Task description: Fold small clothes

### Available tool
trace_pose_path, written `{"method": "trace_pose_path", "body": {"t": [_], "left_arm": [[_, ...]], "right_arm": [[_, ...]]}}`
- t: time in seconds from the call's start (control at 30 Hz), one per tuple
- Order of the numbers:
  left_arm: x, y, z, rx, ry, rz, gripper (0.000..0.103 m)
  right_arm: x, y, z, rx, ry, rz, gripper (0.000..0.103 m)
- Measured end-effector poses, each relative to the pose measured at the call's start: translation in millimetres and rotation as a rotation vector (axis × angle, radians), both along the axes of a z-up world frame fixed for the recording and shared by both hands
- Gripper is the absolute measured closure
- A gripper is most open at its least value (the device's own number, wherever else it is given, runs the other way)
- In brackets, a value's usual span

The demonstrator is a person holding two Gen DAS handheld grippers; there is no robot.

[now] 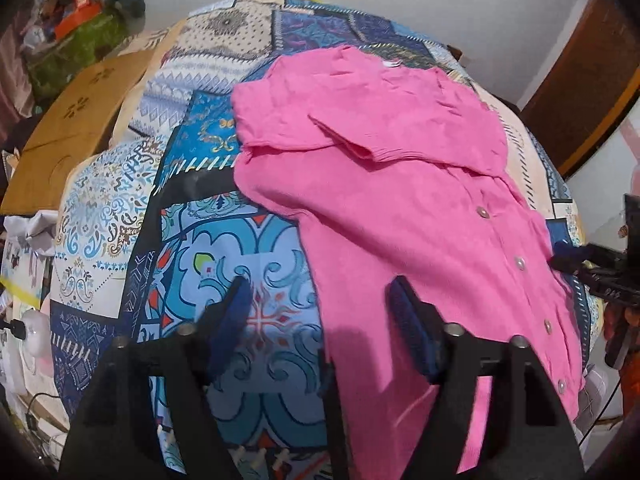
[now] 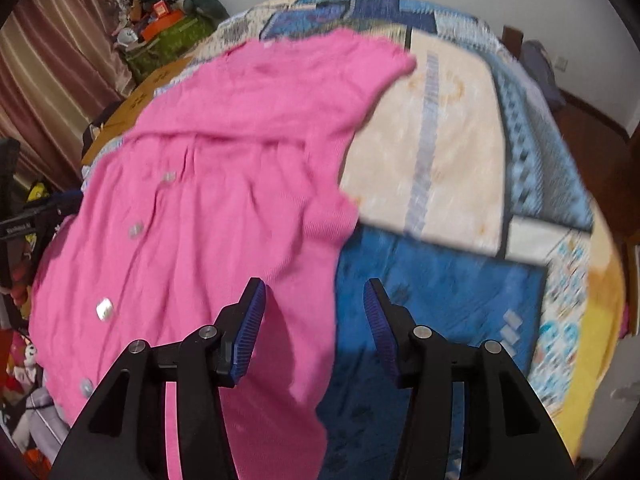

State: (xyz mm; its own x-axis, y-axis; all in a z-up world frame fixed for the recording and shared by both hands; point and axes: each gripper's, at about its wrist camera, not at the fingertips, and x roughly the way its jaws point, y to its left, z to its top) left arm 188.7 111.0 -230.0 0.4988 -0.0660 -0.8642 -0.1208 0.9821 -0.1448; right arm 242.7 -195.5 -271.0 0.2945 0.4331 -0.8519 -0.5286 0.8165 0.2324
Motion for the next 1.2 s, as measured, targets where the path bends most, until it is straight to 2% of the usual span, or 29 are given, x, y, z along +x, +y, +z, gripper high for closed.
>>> {"method": "trace_pose_path", "body": {"t": [0.03, 0.07, 0.13, 0.2, 0.27, 0.37, 0.57, 0.73, 0.83, 0.9, 0.97, 1.0, 1.07, 1.2], "left_arm": [[-2, -2, 1, 0.0, -0.008, -0.01, 0.054], [-3, -6, 2, 0.013, -0.015, -0.029, 0.075], [-4, -10, 3, 0.034, -0.017, -0.049, 0.097], [-1, -9, 3, 0.061, -0.017, -0.044, 0.097], [3, -2, 1, 0.078, -0.016, -0.025, 0.098], [12, 14, -1, 0.074, -0.012, 0.025, 0.098], [29, 38, -8, 0.089, 0.001, 0.096, 0.098], [26, 39, -4, 0.059, 0.009, 0.073, 0.097], [12, 36, 3, 0.042, 0.012, 0.063, 0.09], [2, 35, 5, 0.031, 0.017, 0.062, 0.083], [-11, 34, 8, 0.007, 0.022, 0.063, 0.07], [-18, 34, 9, -0.008, 0.022, 0.064, 0.066], [-30, 35, 12, -0.042, 0.014, 0.069, 0.06], [-52, 35, 9, -0.108, 0.038, 0.067, 0.059]], "right_arm": [[-2, 1, -4, 0.006, 0.01, 0.0, 0.056], [-2, 1, -6, 0.018, 0.01, -0.007, 0.056], [0, 2, -7, 0.054, 0.019, -0.006, 0.066], [3, 7, -5, 0.074, 0.034, 0.013, 0.088], [4, 17, -2, 0.058, 0.02, 0.04, 0.095], [7, 31, -1, 0.03, -0.019, 0.062, 0.096], [23, 44, -4, 0.032, -0.035, 0.033, 0.097], [23, 47, 1, 0.023, -0.036, 0.029, 0.096], [12, 38, 10, 0.031, -0.043, 0.033, 0.095], [0, 30, 16, 0.026, -0.045, 0.038, 0.084], [-8, 24, 21, 0.02, -0.058, 0.04, 0.074], [-14, 20, 23, 0.017, -0.067, 0.041, 0.069], [-24, 13, 24, 0.013, -0.066, 0.04, 0.065], [-41, 1, 15, 0.021, -0.013, 0.032, 0.064]]}}
